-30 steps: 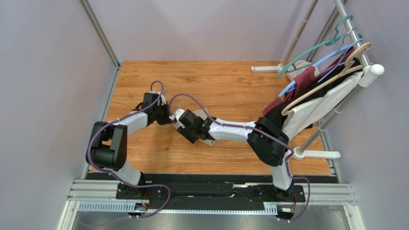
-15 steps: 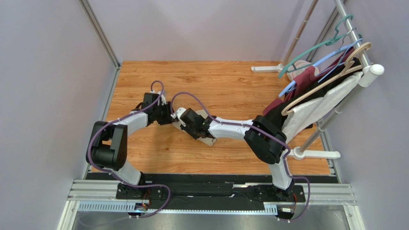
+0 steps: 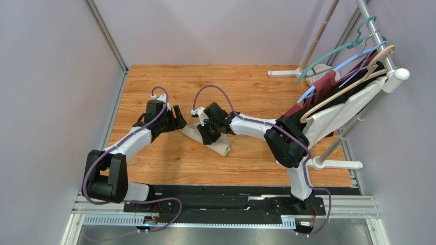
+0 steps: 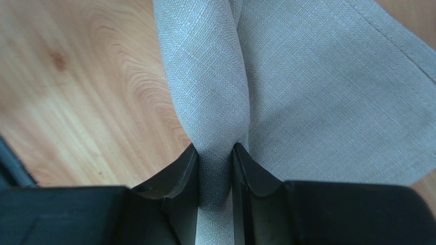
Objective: Fold the napkin, place the utensils inside, and roll it up
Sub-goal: Roll the napkin with the utensil
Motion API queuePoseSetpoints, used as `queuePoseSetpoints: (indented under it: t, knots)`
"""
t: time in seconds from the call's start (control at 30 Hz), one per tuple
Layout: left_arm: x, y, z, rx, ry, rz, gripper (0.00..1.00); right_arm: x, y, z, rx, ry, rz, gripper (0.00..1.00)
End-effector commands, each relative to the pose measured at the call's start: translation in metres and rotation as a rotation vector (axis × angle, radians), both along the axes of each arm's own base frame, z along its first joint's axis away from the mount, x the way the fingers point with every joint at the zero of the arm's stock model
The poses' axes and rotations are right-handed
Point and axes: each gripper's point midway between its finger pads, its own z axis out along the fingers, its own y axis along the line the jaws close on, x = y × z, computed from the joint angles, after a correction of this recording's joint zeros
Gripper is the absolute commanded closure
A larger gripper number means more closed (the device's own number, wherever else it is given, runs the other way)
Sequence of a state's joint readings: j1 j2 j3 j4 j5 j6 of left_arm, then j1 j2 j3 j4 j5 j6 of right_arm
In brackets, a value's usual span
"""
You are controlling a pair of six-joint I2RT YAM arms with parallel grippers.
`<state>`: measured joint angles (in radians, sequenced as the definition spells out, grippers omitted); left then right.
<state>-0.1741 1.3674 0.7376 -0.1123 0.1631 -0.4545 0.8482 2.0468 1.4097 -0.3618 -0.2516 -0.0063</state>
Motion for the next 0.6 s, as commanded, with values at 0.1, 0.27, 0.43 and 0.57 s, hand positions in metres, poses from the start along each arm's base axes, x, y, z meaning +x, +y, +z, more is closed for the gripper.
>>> queuePoseSetpoints:
  t: [0.1, 0.27, 0.43, 0.57]
  knots:
    - [-0.003, -0.012, 0.001, -0.048, -0.046, -0.070, 0.25, -0.047, -0.005, -0.029, 0.061, 0.393, 0.054, 0.81]
    - [-0.003, -0.015, -0.003, -0.058, -0.036, -0.081, 0.29, -0.041, -0.008, -0.037, 0.074, 0.438, 0.033, 0.81]
    - [0.000, -0.018, -0.002, -0.072, -0.060, -0.094, 0.36, -0.039, -0.010, -0.042, 0.078, 0.472, 0.014, 0.81]
    - [0.001, -0.019, -0.010, -0.070, -0.041, -0.103, 0.42, -0.036, -0.010, -0.045, 0.083, 0.494, 0.005, 0.81]
